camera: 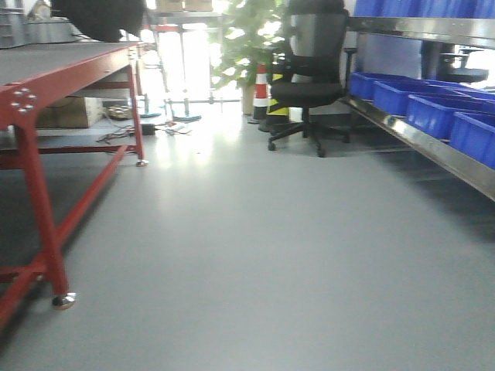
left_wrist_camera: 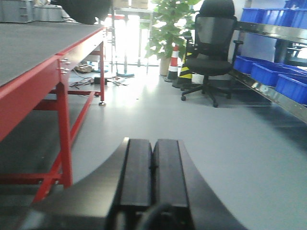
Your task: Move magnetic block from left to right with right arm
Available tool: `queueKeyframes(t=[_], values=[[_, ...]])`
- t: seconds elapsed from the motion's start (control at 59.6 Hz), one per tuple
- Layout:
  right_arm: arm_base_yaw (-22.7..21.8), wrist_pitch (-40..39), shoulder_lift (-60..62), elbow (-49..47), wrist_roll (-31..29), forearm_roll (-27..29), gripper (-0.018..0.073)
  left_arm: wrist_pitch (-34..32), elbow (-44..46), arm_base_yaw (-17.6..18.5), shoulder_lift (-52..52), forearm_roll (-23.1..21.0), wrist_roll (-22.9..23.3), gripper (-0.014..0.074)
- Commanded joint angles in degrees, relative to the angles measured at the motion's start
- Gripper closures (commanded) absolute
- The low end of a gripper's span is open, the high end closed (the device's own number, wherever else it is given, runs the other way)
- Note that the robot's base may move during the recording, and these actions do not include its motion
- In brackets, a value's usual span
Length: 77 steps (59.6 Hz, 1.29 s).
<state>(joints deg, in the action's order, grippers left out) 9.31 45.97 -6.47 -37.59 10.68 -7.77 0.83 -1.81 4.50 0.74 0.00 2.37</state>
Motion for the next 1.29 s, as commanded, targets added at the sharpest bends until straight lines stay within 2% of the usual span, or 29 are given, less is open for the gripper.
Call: queueKeyframes(t=[0.0,0.168,0.386,0.487,0.839,1.275], values=[[-0.4,-5.2,-1.0,-1.3,-0.4,-0.6,0.0362,-5.2,-0.6,0.2,0.8,0.0,0.3,0.0713],[-0.4,-5.2,-1.0,-1.3,-0.4,-0.6,0.0362,-5.2,-0.6,1.3,0.8,0.0,0.3,0.0713],[-0.4,-5.2,-1.0,-1.3,-0.4,-0.6,0.0362,-5.2,-0.6,4.8,0.8,0.0,0.3,0.0713],[-0.4,-5.2,-1.0,-1.3,-0.4,-0.6,0.0362,-5.2,-0.6,4.9,0.8,0.0,0.3,0.0713],[-0.4,-5.2,-1.0,-1.3,-0.4,-0.6,0.0362,-5.2,-0.6,3.5,0.8,0.0,0.3,0.0712],[-0.4,-5.2,-1.0,-1.3,-0.4,-0.6,0.0362,-5.2,-0.6,-1.1,0.8,0.0,0.3,0.0713]])
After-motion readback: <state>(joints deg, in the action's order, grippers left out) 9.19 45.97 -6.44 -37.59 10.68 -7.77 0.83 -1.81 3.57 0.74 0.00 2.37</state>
